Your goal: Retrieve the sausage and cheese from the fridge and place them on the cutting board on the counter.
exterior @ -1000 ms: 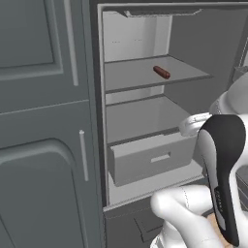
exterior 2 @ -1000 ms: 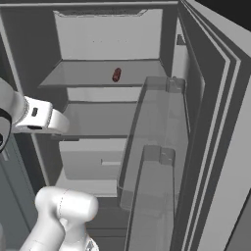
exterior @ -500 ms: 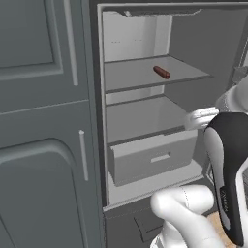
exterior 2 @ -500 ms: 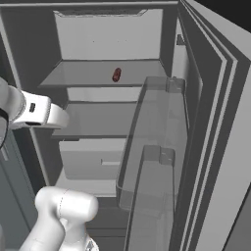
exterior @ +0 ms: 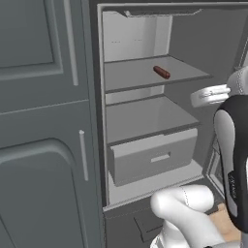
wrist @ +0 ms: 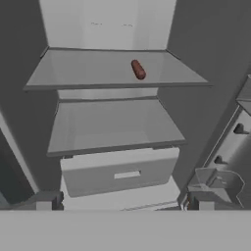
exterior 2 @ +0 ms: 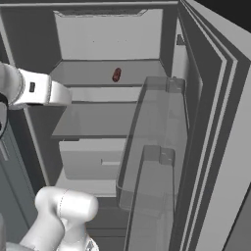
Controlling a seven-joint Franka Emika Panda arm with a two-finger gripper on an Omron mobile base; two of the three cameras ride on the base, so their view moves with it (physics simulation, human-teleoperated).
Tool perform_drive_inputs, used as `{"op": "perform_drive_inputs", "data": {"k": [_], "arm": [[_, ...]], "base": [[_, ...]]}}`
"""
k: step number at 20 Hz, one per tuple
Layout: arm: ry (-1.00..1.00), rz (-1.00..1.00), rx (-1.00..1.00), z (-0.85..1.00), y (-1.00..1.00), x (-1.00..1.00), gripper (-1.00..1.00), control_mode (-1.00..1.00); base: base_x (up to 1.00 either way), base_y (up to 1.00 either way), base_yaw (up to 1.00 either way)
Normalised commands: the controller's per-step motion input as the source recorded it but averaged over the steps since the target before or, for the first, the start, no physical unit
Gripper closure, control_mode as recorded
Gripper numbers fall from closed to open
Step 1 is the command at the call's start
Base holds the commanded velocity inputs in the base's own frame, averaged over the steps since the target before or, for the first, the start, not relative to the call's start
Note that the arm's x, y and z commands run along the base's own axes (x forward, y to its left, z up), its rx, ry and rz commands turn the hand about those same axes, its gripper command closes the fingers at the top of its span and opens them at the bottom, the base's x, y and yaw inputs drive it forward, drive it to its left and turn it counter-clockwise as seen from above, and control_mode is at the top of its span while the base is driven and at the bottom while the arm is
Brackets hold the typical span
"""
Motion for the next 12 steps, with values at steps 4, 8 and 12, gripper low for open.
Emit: {"op": "perform_drive_inputs", "data": {"k": [4, 8, 12], "arm": [[-0.06, 0.00, 0.00, 0.00, 0.00, 0.70, -1.00, -1.00], [-0.14, 0.00, 0.00, 0.00, -0.01, 0.33, -1.00, -1.00], [-0.11, 0.00, 0.00, 0.00, 0.00, 0.41, -1.00, -1.00]], "base": [[0.00, 0.00, 0.00], [0.00, 0.00, 0.00], [0.00, 0.00, 0.00]]}}
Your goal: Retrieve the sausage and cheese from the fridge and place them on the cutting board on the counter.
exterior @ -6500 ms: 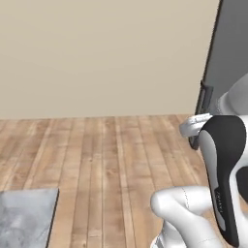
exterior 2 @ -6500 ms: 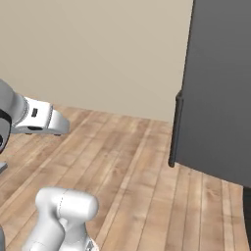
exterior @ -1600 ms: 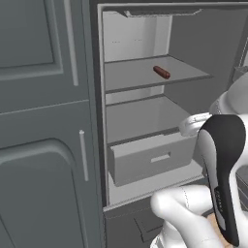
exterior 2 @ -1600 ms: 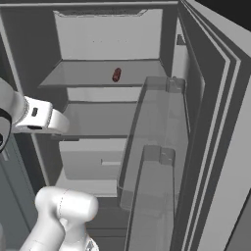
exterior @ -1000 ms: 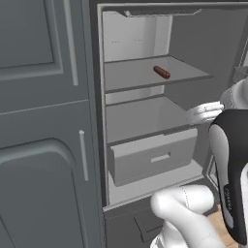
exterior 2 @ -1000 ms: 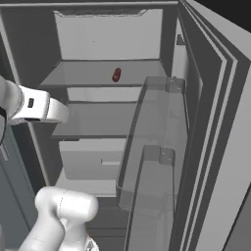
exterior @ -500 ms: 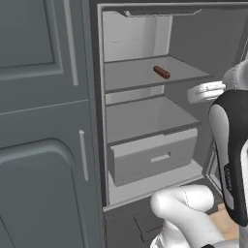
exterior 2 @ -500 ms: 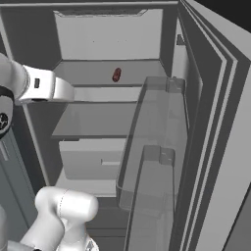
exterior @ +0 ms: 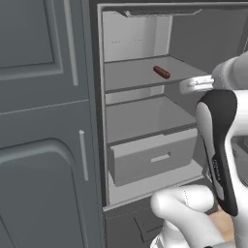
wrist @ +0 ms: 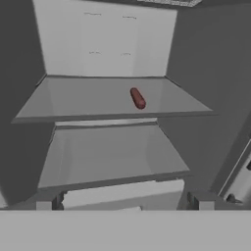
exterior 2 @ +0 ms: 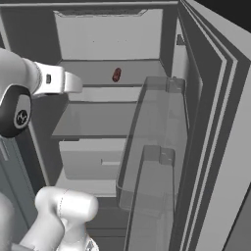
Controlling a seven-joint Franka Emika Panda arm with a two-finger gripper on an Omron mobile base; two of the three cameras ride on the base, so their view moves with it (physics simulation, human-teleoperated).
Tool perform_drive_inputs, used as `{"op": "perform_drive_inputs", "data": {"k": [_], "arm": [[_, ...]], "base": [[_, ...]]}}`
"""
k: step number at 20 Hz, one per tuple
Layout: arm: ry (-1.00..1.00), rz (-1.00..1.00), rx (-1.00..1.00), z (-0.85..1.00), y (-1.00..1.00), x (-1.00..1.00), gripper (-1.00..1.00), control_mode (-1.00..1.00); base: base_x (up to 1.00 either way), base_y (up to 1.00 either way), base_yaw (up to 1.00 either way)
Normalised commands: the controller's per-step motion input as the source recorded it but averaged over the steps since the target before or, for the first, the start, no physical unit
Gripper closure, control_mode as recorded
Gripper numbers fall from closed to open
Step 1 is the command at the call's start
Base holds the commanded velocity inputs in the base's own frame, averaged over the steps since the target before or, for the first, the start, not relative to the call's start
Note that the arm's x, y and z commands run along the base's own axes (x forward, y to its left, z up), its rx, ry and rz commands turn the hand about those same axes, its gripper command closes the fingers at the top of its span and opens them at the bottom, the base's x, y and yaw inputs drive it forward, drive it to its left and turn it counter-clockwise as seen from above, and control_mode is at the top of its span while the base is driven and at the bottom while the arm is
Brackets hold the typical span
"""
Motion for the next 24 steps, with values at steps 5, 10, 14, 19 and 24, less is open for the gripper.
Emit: {"op": "perform_drive_inputs", "data": {"k": [5, 10, 14, 19, 24], "arm": [[0.12, 0.00, 0.05, 0.22, -0.04, 0.49, -1.00, -1.00], [0.13, 0.00, 0.02, 0.04, -0.13, 0.55, -1.00, -1.00], [0.00, 0.00, 0.00, -0.39, -0.18, 0.56, -1.00, -1.00], [-0.04, 0.00, 0.00, -0.57, -0.06, 0.46, -1.00, -1.00], [0.04, -0.03, 0.01, 0.10, -0.06, 0.40, -1.00, -1.00]], "base": [[0.00, 0.00, 0.00], [0.00, 0.00, 0.00], [0.00, 0.00, 0.00], [0.00, 0.00, 0.00], [0.00, 0.00, 0.00]]}}
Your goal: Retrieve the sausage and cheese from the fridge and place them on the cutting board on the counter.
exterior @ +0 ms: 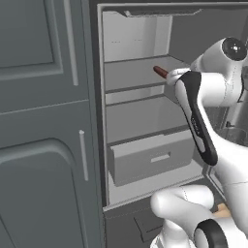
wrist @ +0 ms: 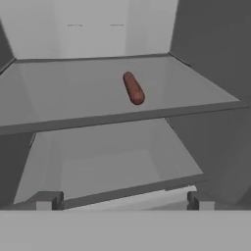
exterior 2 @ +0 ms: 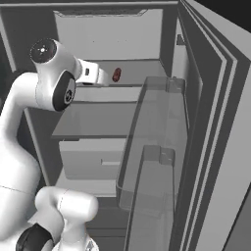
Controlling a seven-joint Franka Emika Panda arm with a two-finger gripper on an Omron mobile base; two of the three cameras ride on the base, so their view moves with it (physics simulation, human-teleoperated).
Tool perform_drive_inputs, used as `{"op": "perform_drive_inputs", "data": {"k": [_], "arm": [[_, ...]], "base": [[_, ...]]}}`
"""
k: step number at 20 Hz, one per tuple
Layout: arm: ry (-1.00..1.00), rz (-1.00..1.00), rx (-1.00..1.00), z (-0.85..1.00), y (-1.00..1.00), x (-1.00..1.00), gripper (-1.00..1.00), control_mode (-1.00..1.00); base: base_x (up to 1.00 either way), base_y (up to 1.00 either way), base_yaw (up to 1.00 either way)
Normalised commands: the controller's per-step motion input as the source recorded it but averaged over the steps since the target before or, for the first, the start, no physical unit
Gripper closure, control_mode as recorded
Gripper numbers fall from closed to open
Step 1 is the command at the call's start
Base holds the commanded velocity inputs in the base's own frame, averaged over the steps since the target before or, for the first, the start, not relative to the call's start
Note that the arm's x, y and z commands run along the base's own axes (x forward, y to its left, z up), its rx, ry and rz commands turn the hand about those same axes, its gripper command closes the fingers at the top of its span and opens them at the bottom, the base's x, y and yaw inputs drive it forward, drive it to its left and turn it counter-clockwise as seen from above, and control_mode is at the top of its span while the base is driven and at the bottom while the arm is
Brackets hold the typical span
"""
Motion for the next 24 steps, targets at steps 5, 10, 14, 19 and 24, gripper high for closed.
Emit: {"op": "perform_drive_inputs", "data": {"k": [5, 10, 14, 19, 24], "arm": [[0.10, -0.04, 0.00, 0.05, -0.07, 0.49, -1.00, -1.00], [0.08, -0.03, 0.00, 0.00, -0.08, 0.45, -1.00, -1.00], [0.07, -0.04, 0.00, 0.00, -0.08, 0.39, -1.00, -1.00], [0.01, -0.01, 0.00, -0.18, -0.08, 0.47, -1.00, -1.00], [0.00, 0.00, 0.00, -0.20, -0.03, 0.49, -1.00, -1.00]], "base": [[0.00, 0.00, 0.00], [0.00, 0.00, 0.00], [0.00, 0.00, 0.00], [0.00, 0.00, 0.00], [0.00, 0.00, 0.00]]}}
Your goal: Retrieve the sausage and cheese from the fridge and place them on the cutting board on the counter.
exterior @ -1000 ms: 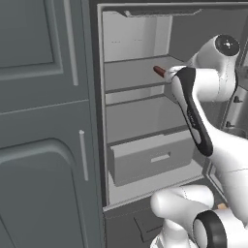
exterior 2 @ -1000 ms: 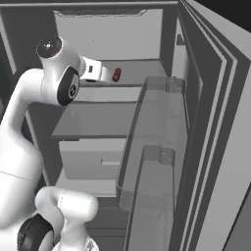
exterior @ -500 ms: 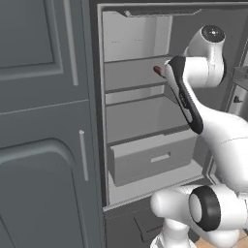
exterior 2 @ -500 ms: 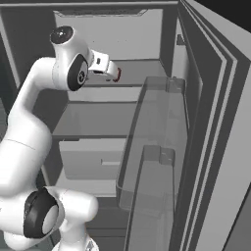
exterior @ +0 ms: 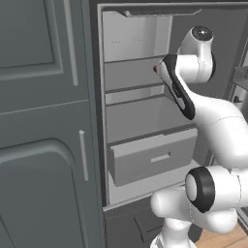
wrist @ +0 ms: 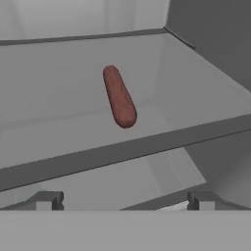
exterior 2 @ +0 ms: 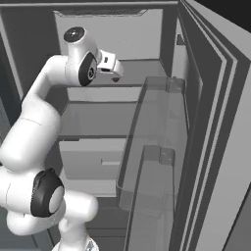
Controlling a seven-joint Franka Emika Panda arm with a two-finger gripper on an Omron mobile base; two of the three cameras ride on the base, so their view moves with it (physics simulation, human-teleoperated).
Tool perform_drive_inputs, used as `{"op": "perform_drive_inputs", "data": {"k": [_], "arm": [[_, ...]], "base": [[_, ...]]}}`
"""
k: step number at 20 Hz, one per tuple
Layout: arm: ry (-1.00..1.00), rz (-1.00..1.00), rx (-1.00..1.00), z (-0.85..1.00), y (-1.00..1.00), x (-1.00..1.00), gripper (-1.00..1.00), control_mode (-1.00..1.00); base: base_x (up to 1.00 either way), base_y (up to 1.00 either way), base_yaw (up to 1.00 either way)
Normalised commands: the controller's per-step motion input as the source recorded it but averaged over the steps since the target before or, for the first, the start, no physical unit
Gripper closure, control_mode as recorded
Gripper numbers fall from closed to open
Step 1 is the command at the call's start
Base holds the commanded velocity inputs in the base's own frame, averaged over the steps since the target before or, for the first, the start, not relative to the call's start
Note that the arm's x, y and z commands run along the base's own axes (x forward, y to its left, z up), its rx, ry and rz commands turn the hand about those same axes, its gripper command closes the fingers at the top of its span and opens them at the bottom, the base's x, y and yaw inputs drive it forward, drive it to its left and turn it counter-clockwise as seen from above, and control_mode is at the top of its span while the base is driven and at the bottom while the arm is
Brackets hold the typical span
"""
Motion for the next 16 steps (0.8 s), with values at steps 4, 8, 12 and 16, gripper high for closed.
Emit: {"op": "perform_drive_inputs", "data": {"k": [4, 8, 12, 16], "arm": [[0.00, 0.00, 0.00, -0.11, 0.00, 0.45, -1.00, -1.00], [0.00, 0.00, 0.02, -0.02, -0.03, 0.47, -1.00, -1.00], [0.00, 0.00, 0.01, -0.14, -0.06, 0.46, -1.00, -1.00], [0.01, 0.00, 0.02, -0.19, -0.08, 0.41, -1.00, -1.00]], "base": [[0.00, 0.00, 0.00], [0.00, 0.00, 0.00], [0.00, 0.00, 0.00], [0.00, 0.00, 0.00]]}}
